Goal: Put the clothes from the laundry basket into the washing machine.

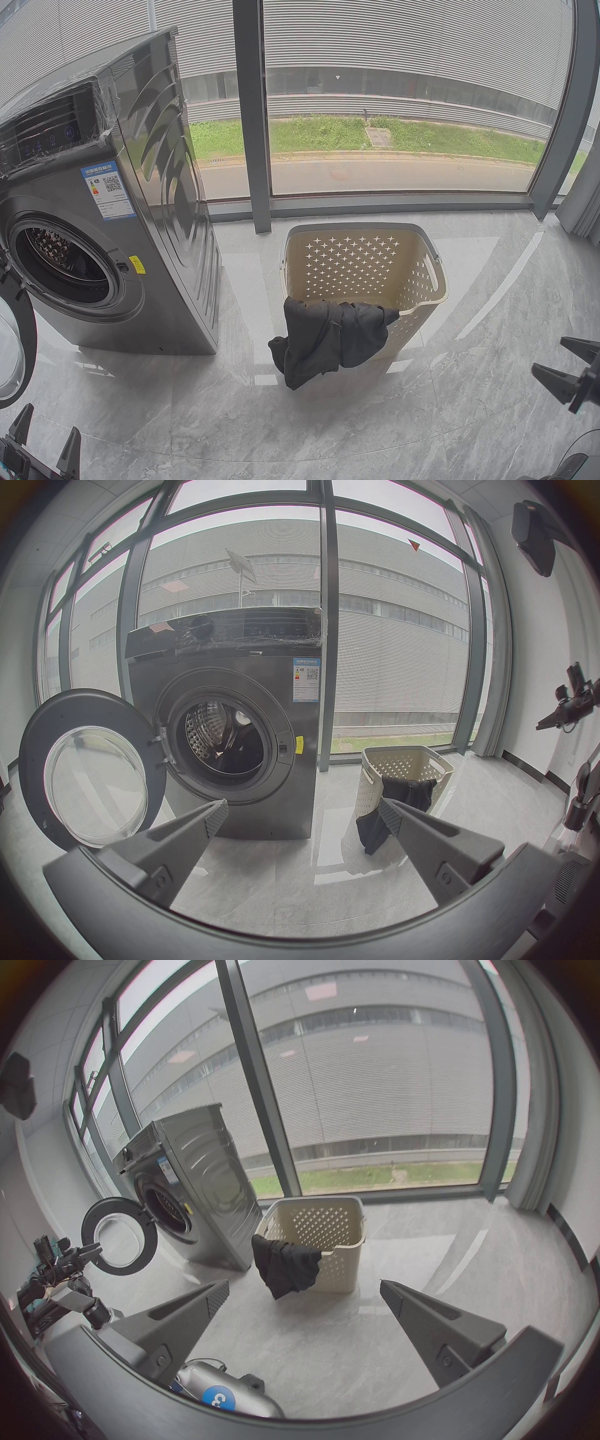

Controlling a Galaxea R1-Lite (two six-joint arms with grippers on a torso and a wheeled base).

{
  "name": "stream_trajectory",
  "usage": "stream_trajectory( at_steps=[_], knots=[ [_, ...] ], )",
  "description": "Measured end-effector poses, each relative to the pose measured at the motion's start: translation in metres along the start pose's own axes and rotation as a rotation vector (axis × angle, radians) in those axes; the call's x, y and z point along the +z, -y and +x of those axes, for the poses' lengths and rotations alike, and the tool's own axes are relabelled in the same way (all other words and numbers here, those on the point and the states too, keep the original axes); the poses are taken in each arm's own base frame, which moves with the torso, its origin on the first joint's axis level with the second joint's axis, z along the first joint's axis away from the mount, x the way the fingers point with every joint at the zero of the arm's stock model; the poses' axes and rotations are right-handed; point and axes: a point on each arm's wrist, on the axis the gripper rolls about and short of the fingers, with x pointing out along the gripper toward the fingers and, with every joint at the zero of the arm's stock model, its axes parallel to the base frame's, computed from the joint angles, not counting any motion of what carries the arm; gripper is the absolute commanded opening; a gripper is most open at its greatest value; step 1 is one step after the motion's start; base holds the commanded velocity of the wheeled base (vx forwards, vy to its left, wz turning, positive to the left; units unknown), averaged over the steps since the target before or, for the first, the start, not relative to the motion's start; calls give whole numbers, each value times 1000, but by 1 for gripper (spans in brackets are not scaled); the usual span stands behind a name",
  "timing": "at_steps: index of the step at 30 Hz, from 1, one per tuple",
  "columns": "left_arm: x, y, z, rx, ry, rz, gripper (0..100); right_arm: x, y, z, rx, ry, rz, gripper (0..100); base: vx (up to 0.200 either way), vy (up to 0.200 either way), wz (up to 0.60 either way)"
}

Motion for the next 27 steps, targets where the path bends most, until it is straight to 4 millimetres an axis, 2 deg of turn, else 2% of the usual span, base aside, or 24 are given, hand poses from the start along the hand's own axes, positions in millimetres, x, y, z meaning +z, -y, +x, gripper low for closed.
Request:
stream_trajectory(
  at_steps=[5,9,16,21,27],
  knots=[
    [0,0,0,1,-1,0,100,8,1,47,47,-120,15,100,0,0,0],
    [0,0,0,0,0,-1,100,6,0,87,76,-206,27,100,0,0,0],
    [0,0,0,0,-1,-4,100,-10,-4,151,118,-304,55,100,0,0,0],
    [0,0,0,0,-1,-3,100,-29,-12,188,141,-343,73,100,200,0,0],
    [0,0,0,0,0,-3,100,-47,-18,226,139,-338,92,100,0,0,0]
  ],
)
